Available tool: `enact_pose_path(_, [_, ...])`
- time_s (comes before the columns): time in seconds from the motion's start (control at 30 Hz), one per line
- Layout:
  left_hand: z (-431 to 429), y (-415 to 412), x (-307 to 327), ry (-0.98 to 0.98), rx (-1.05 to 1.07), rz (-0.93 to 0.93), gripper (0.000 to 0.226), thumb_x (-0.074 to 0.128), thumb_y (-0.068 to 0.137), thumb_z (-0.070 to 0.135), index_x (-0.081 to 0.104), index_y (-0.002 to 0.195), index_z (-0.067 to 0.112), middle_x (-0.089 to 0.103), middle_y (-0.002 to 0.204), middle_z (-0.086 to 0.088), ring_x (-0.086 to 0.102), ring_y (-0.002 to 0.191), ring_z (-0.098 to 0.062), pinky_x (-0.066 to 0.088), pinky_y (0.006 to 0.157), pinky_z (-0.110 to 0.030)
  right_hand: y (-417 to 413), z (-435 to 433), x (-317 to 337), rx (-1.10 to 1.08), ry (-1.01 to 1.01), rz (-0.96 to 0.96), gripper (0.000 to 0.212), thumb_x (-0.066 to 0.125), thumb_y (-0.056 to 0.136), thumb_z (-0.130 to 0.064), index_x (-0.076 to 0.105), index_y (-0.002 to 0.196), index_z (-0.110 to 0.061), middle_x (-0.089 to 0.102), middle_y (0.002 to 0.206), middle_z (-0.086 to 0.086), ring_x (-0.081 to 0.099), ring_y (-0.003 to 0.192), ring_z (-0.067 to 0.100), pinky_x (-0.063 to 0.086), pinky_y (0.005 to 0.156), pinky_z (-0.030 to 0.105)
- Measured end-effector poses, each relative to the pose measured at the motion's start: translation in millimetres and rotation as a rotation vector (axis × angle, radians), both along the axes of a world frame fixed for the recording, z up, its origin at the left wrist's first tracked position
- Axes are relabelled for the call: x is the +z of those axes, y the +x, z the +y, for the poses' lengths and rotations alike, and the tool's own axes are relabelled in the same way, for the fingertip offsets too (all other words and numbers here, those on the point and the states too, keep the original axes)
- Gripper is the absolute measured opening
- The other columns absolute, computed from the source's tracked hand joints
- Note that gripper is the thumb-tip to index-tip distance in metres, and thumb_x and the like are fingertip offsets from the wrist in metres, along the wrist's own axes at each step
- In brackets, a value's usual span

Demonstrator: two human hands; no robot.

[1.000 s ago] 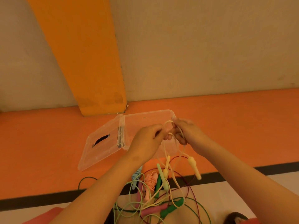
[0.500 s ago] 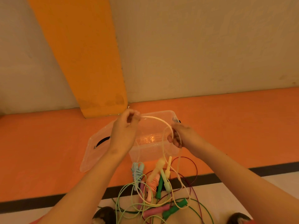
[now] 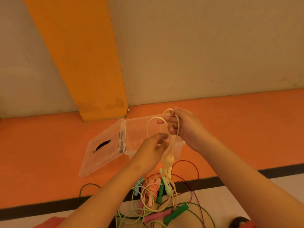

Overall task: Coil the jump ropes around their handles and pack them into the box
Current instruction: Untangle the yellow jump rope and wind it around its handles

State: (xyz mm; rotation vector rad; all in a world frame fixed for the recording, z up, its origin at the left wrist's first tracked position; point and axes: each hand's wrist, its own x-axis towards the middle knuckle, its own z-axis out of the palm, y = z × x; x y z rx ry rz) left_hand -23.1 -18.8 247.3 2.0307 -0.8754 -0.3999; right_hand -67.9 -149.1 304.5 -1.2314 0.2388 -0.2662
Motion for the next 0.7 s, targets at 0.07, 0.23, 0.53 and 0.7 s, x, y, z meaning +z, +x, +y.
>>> enact_pose_path(0.07, [-3.3,-2.2,-4.2,-0.015,-0.044,0.027,0.026,0.047,0.1,0.02,0.058,0.124,0.019,0.063,0.12,0.002,0.056,0.109,-0.007,0.038,0.08,-0.004,-0.3,0.5,3.9,0.019,0.025,-0.01,0.027,0.03,0.103,-0.022,0.039,0.079,-0.015,0.071,0.073,0.014,0.041,0.038,0.015,0.036,0.04,0.023])
enact_pose_path(0.23, [-5.1,-0.9,-11.2,-0.026,-0.08,0.094,0.022,0.047,0.1,0.017,0.067,0.108,0.013,0.069,0.108,-0.001,0.061,0.104,-0.013,0.044,0.091,-0.025,-3.3,1.0,14.9,0.059,0.063,-0.078,0.027,0.029,0.103,-0.023,0.039,0.079,-0.016,0.071,0.076,0.017,0.039,0.038,0.017,0.034,0.043,0.025])
enact_pose_path(0.53, [-7.3,1.6,4.0,-0.321,-0.017,0.105,0.025,0.038,0.103,0.013,0.057,0.088,0.006,0.067,0.09,-0.009,0.067,0.087,-0.018,0.053,0.083,-0.037,-11.6,-10.1,7.5,0.044,-0.161,0.027,0.029,0.032,0.103,-0.026,0.046,0.082,-0.012,0.073,0.075,0.005,0.04,0.038,0.015,0.032,0.038,0.021])
enact_pose_path(0.7, [-1.6,2.9,28.6,-0.544,0.125,0.168,0.024,0.033,0.104,0.014,0.051,0.09,0.011,0.052,0.066,-0.008,0.057,0.067,-0.03,0.049,0.069,-0.035,-16.3,-12.3,-0.6,0.034,-0.191,0.088,0.019,0.043,0.1,-0.024,0.053,0.099,-0.008,0.069,0.091,0.007,0.051,0.048,0.014,0.042,0.047,0.023])
